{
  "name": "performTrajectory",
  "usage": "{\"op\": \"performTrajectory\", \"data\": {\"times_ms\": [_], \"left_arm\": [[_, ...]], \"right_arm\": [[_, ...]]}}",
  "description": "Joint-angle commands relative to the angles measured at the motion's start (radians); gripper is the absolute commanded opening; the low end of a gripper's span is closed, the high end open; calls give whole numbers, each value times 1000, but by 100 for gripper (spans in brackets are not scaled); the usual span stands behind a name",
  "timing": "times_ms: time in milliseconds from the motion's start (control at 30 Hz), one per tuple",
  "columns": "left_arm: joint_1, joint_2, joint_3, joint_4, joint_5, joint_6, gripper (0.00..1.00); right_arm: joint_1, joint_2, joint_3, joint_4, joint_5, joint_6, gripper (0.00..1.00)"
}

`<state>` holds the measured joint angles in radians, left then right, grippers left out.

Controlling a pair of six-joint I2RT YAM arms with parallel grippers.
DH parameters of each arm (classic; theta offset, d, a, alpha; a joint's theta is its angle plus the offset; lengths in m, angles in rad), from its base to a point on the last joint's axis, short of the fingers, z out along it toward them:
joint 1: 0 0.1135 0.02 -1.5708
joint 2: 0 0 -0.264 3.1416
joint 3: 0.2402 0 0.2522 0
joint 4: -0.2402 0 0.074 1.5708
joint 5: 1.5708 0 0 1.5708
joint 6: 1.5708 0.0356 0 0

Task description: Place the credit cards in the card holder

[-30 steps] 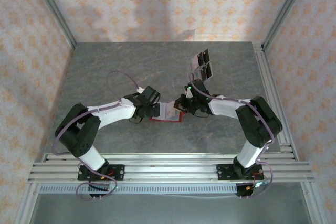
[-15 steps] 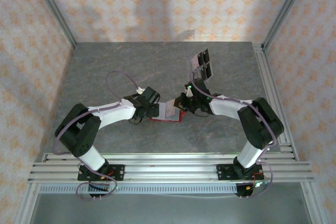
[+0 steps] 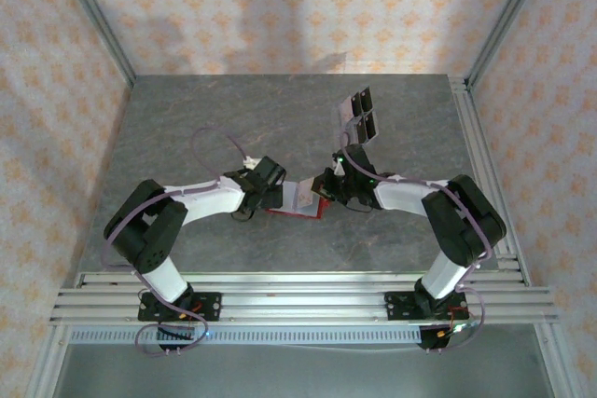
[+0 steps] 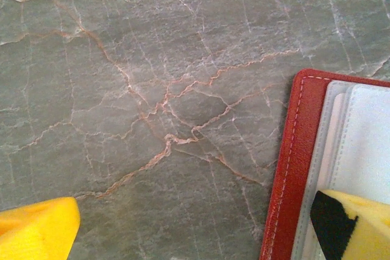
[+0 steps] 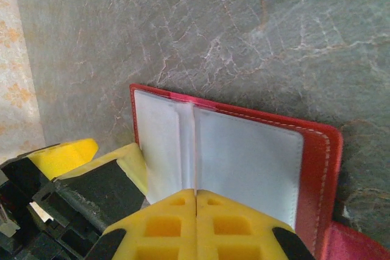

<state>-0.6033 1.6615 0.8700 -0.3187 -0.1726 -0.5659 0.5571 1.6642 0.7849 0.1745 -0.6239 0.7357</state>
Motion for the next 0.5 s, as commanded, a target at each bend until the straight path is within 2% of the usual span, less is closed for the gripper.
{"op": "performTrajectory", "data": {"times_ms": [0,467], "left_arm": [[-6,16,-43,-16,-32,-20,100],[-16,-23,-56,-23,-27,-40,100]], "right_arm": [[-1,-26,-22,85,26,21,0],[26,-14,-50,182,53,62,0]]}}
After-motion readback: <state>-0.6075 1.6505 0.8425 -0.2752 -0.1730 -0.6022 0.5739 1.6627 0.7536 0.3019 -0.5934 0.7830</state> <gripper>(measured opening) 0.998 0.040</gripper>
